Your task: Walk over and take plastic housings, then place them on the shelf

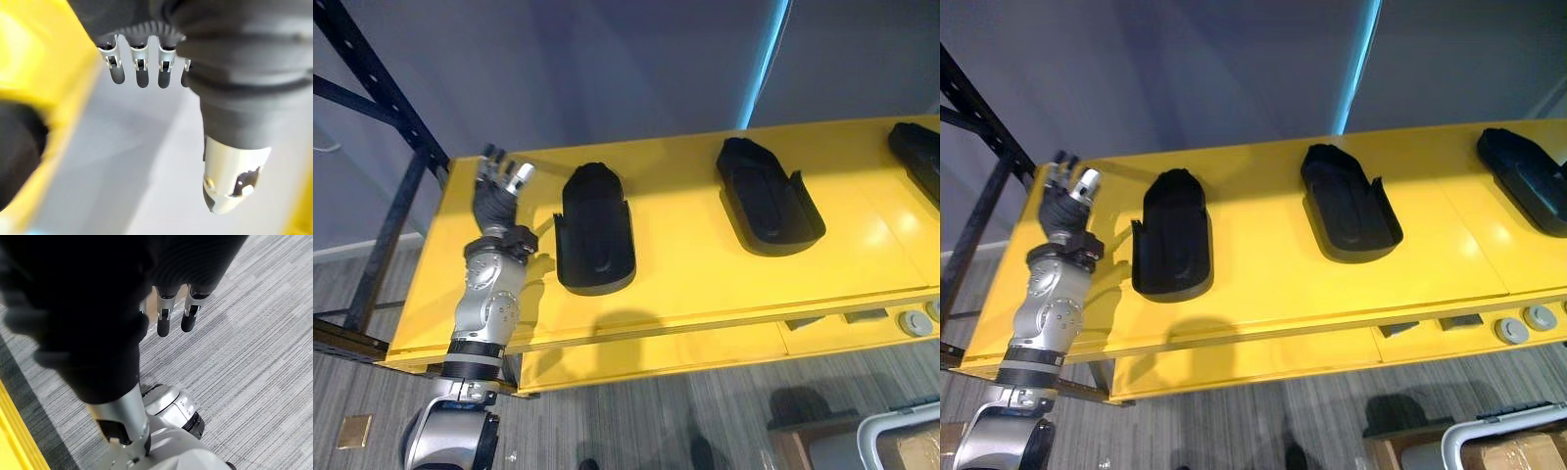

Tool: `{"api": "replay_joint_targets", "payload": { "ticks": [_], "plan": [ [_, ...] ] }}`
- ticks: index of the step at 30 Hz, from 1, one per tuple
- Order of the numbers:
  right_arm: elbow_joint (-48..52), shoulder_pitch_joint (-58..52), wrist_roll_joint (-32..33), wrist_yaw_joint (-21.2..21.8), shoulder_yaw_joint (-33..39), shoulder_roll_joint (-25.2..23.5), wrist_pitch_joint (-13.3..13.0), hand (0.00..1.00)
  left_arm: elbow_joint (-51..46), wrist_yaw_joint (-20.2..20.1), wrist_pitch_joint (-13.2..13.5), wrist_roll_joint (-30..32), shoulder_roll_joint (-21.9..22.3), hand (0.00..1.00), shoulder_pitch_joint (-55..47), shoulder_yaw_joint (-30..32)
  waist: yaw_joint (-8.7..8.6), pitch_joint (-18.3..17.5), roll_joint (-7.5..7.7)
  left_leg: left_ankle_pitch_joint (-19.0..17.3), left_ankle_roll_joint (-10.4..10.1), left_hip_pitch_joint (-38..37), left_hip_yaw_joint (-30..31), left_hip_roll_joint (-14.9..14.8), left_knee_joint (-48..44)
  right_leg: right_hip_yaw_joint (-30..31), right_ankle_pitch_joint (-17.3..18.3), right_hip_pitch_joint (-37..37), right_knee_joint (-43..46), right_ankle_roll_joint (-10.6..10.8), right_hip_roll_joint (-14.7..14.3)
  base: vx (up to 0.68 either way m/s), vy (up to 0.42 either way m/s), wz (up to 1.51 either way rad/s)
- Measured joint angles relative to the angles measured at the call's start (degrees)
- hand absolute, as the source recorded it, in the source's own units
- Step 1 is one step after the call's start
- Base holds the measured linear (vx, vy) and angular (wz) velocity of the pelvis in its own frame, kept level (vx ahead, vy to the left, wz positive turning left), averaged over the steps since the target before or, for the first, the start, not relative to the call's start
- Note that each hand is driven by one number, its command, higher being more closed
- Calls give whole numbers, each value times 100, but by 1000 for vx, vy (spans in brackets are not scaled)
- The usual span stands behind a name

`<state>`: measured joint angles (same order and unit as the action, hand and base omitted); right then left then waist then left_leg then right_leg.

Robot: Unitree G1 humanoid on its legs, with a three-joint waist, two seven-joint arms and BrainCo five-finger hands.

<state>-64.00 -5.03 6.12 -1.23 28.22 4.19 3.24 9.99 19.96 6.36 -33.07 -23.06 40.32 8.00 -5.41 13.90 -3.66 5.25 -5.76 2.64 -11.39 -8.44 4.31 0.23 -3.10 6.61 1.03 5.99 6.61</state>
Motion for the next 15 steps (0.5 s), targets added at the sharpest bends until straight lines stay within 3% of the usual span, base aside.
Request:
{"api": "replay_joint_targets", "payload": {
  "ticks": [4,7,8,10,15],
  "plan": [
    [-23,-234,-84,-7,9,40,-65,0,-1363,431,92,1448,358,0,-1061,636,78,-318,-82,-7,-6,-61,56,0,-3,-81,55,-98,19,28,15,3,16,11],
    [-23,-427,-221,-8,90,35,-166,0,-2710,478,127,2784,1146,0,-2624,478,241,-516,-75,-57,-71,-110,111,3,0,-124,124,-184,24,63,35,-13,25,9],
    [-22,-458,-220,-8,90,32,-186,0,-2924,475,135,3000,1314,100,-2982,352,280,-552,-70,-62,-77,-107,115,7,4,-126,130,-182,24,70,40,-11,28,6],
    [-16,-545,-218,-9,84,25,-247,0,-3464,361,223,3374,1782,100,-4253,-490,360,-617,-63,-88,-116,-70,201,28,49,-205,158,-180,20,107,66,-10,22,18],
    [76,-614,-215,-106,-255,40,-401,0,-3510,-301,457,3333,2001,100,-5497,-2345,363,-672,-27,-92,-92,61,185,16,60,-224,153,-49,28,118,57,-11,10,1]
  ]
}}
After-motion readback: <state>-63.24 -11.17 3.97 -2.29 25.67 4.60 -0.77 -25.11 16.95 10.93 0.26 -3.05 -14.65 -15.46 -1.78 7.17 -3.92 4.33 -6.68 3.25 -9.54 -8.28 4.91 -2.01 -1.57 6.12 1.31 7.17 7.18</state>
